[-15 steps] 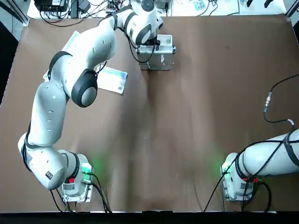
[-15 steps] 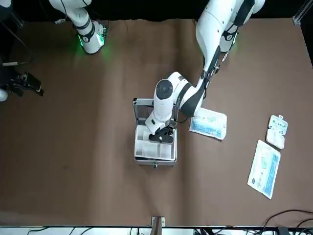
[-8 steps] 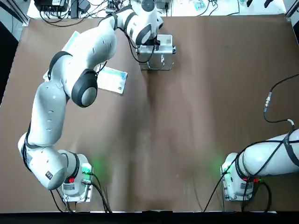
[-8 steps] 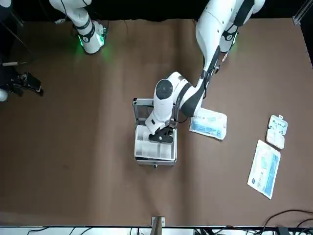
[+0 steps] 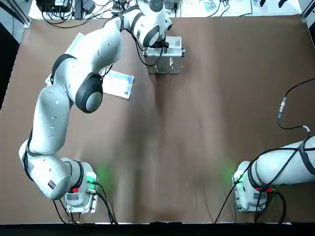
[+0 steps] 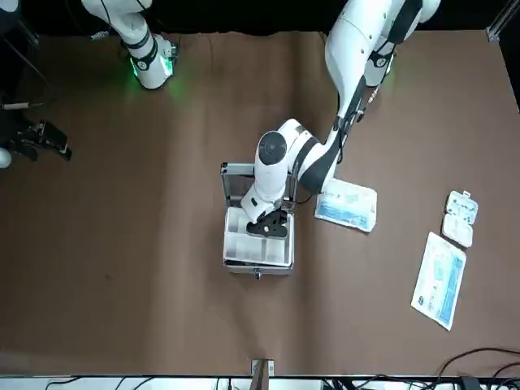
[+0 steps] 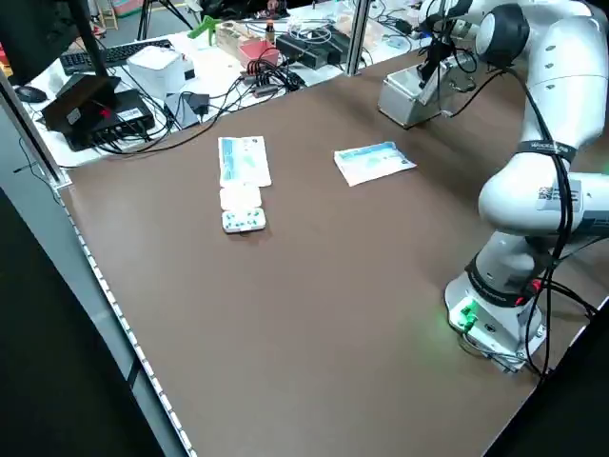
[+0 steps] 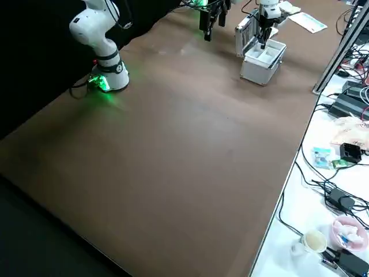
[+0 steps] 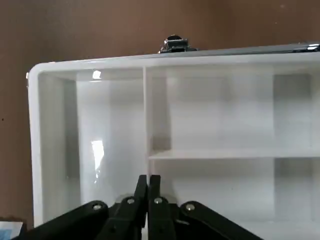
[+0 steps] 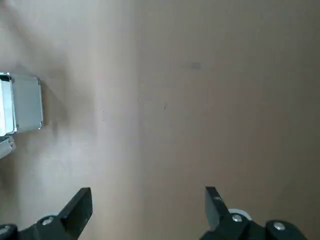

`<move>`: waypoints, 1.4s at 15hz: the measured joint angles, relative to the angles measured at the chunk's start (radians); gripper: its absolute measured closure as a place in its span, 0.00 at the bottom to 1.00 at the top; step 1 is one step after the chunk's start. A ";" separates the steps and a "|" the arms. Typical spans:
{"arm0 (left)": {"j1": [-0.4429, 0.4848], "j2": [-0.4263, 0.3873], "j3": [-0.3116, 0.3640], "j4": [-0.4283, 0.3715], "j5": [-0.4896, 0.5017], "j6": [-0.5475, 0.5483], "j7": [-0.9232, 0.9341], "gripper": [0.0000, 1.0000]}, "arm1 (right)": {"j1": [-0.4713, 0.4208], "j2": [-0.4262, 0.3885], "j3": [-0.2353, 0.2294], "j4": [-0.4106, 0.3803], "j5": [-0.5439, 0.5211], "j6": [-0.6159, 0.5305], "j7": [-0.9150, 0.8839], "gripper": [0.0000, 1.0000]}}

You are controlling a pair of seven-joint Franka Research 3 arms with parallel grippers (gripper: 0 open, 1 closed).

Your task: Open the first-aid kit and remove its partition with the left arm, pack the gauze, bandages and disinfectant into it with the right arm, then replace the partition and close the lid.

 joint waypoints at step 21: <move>-0.003 0.009 0.000 0.022 0.000 -0.029 0.004 0.97 | 0.000 0.000 0.000 0.000 0.000 0.002 0.000 0.00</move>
